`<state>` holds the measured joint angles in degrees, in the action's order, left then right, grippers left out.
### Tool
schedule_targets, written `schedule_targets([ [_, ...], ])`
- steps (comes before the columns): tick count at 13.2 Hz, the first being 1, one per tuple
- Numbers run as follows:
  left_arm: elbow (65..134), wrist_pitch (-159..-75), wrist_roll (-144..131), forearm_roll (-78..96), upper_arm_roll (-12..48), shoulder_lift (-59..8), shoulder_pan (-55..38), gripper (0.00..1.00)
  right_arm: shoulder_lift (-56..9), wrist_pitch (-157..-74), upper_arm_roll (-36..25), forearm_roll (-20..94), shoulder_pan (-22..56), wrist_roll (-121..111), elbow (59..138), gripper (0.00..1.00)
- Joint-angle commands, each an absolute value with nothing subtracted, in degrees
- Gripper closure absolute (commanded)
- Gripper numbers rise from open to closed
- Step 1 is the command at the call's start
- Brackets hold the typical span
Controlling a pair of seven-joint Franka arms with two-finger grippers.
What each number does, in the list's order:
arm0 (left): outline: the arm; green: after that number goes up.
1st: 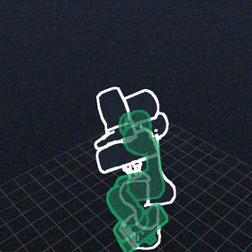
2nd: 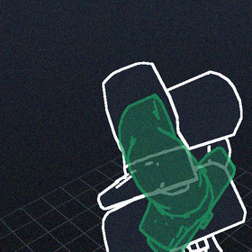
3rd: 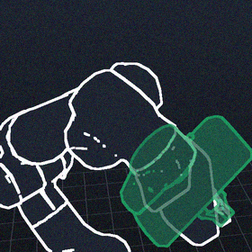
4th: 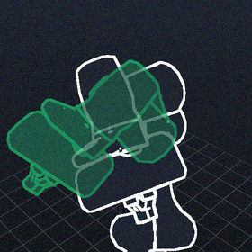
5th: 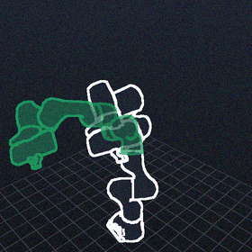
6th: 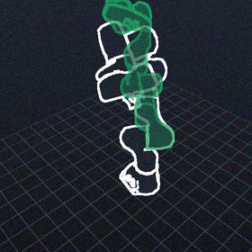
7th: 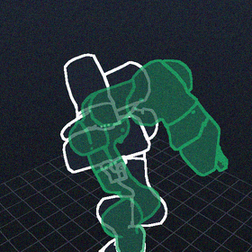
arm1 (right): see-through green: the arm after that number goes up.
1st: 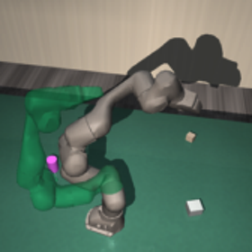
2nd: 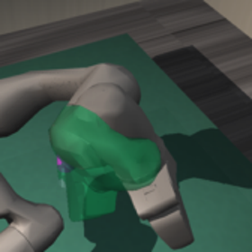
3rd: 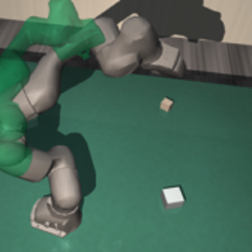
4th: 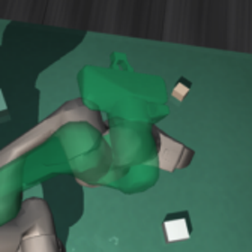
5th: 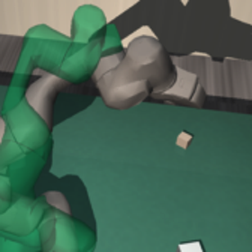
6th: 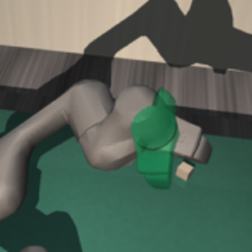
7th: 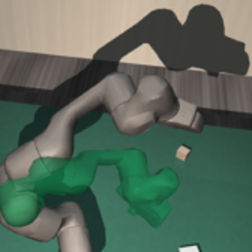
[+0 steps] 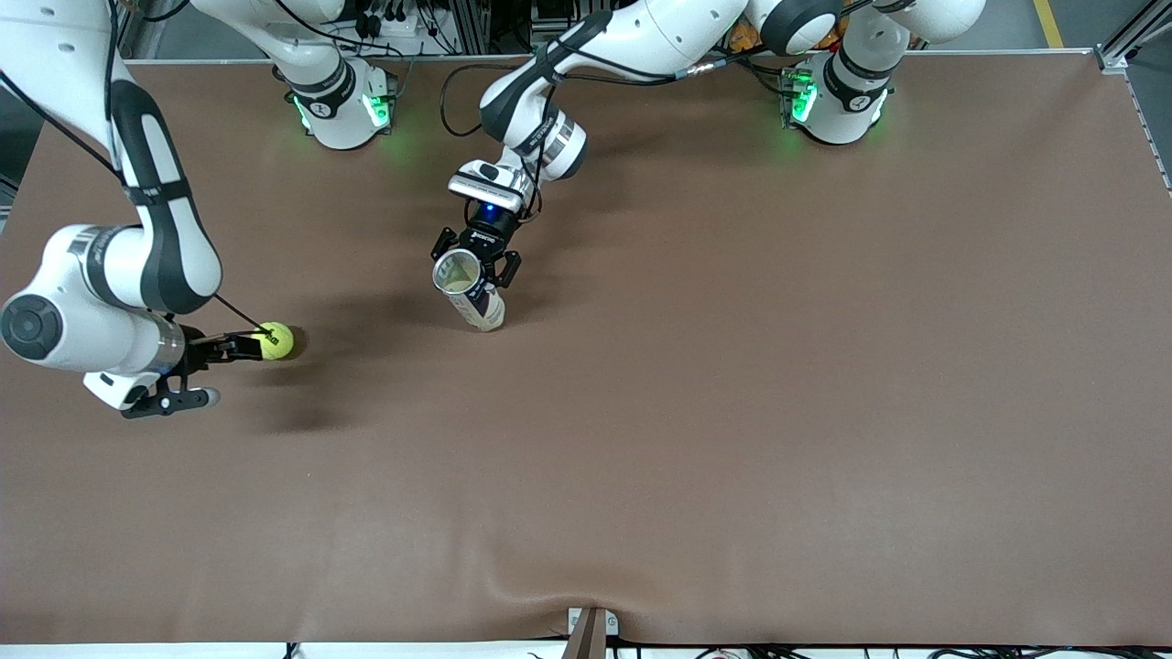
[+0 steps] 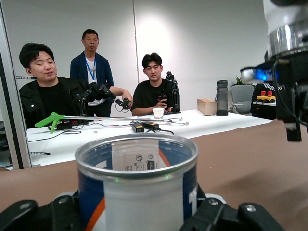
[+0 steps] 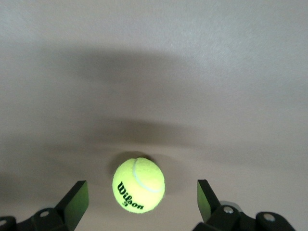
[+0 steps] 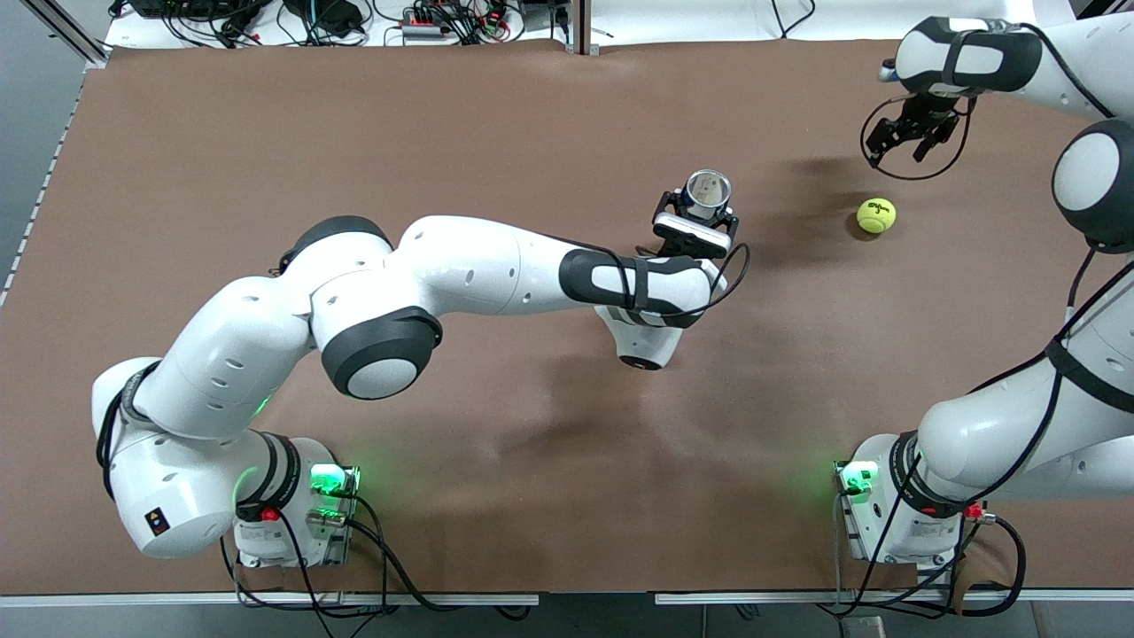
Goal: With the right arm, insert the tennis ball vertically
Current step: 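Move the right gripper to the Wilson ball and grasp it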
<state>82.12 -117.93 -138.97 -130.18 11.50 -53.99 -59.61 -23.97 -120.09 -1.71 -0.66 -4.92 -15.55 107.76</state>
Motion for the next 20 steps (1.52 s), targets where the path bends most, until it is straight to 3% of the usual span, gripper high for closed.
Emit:
schedule_targets([
  [1,77.78,-117.51,-139.92,-134.38,12.83,-57.3,-58.8,0.25,-25.22,-120.14,-0.35,0.08,-6.85,-16.43,108.1,0.0],
  [8,77.78,-117.42,-139.92,-134.38,12.83,-57.3,-58.89,0.25,-26.1,-122.34,-0.35,3.69,-8.61,-19.25,113.46,0.0],
  [15,77.78,-117.42,-139.92,-134.38,12.83,-57.3,-58.8,0.25,-27.95,-123.13,-0.35,6.68,-8.96,-20.91,113.99,0.0],
  [16,77.78,-117.42,-139.92,-134.38,12.83,-57.3,-58.89,0.26,-27.95,-123.13,-0.35,6.77,-9.05,-21.27,113.99,0.24],
  [18,77.78,-117.42,-139.92,-134.47,12.83,-57.3,-58.8,0.25,-27.95,-123.13,-0.35,6.86,-9.05,-21.27,113.99,0.58],
  [20,77.78,-117.42,-139.92,-134.38,12.83,-57.3,-58.8,0.25,-27.95,-122.52,-0.35,6.86,-8.79,-21.27,113.65,0.77],
])
